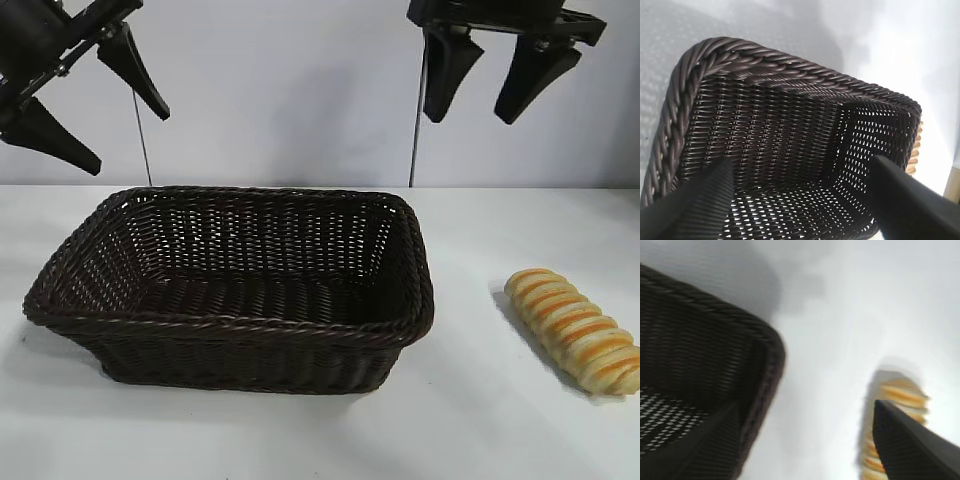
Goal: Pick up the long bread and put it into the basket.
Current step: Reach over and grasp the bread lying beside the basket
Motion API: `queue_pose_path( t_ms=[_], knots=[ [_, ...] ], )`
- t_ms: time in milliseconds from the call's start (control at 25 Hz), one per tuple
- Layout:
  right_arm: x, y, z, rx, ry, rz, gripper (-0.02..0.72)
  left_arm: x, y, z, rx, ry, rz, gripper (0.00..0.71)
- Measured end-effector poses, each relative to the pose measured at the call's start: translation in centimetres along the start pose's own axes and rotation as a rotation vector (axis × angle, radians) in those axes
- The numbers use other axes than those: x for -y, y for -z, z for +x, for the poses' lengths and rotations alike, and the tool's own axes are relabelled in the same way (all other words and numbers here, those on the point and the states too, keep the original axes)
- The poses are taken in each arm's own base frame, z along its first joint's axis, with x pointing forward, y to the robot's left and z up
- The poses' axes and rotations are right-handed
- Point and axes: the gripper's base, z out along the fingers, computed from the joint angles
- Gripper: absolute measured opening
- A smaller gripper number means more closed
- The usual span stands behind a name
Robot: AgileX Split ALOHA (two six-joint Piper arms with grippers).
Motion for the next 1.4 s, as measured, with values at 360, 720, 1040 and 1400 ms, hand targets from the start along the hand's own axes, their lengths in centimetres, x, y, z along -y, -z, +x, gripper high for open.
queue_pose_path(
  t_ms=[360,720,1040,1400],
  knots=[
    [1.0,-0.8,0.7,-0.037,-0.02,0.011,0.537,0.0,0.0,0.0,0.001,0.0,0.0,0.54],
    [0.6,-6.0,5.2,-0.272,-0.02,-0.006,0.537,0.0,0.0,0.0,0.002,0.0,0.0,0.54],
    [0.5,-9.1,7.9,-0.33,-0.011,0.0,0.537,0.0,0.0,0.0,0.002,0.0,0.0,0.54],
    [0.6,-10.8,8.7,-0.269,0.007,0.021,0.537,0.0,0.0,0.0,0.003,-0.005,0.0,0.54]
  ],
)
